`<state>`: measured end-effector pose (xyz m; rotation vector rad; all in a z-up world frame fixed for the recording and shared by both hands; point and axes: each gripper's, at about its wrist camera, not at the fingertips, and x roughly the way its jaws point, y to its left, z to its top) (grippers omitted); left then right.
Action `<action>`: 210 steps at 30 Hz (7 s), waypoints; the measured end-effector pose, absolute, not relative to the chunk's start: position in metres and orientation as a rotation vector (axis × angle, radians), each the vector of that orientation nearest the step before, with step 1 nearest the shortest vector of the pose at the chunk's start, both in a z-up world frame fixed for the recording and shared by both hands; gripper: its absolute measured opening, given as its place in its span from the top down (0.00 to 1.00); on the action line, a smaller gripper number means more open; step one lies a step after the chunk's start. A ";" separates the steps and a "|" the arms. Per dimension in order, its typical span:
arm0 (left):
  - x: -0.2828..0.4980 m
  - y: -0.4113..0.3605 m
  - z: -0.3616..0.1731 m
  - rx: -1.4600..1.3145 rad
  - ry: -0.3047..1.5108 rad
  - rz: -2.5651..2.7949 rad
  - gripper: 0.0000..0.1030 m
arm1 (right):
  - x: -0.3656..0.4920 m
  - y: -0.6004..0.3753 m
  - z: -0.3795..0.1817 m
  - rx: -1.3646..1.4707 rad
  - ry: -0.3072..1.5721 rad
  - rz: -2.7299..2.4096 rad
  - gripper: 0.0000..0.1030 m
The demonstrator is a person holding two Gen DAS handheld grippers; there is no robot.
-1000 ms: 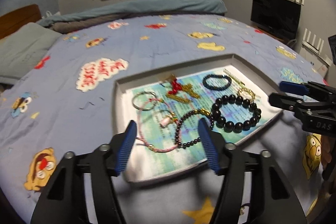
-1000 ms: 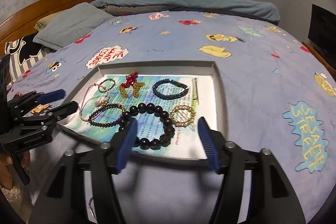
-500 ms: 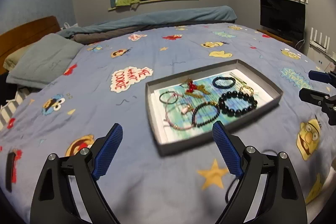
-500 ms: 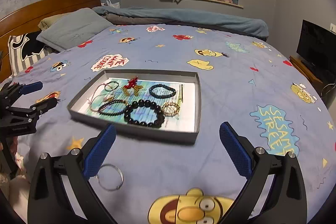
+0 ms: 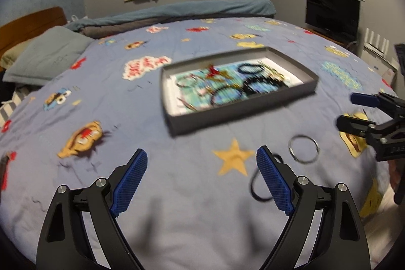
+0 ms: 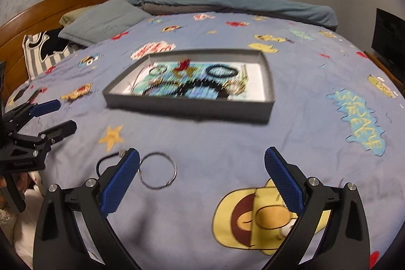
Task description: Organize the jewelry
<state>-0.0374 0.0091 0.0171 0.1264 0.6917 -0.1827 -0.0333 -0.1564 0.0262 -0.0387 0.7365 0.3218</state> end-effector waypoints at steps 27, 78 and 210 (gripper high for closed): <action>-0.039 -0.026 -0.026 0.176 0.779 -0.366 0.22 | -0.044 -0.112 -0.019 -0.222 0.766 0.477 0.15; 0.082 0.024 0.071 0.026 0.573 -0.297 0.96 | 0.076 -0.162 0.070 -0.110 0.579 0.282 0.54; 0.038 -0.007 0.014 0.089 0.709 -0.067 0.08 | 0.023 -0.175 0.038 -0.006 0.706 0.195 0.05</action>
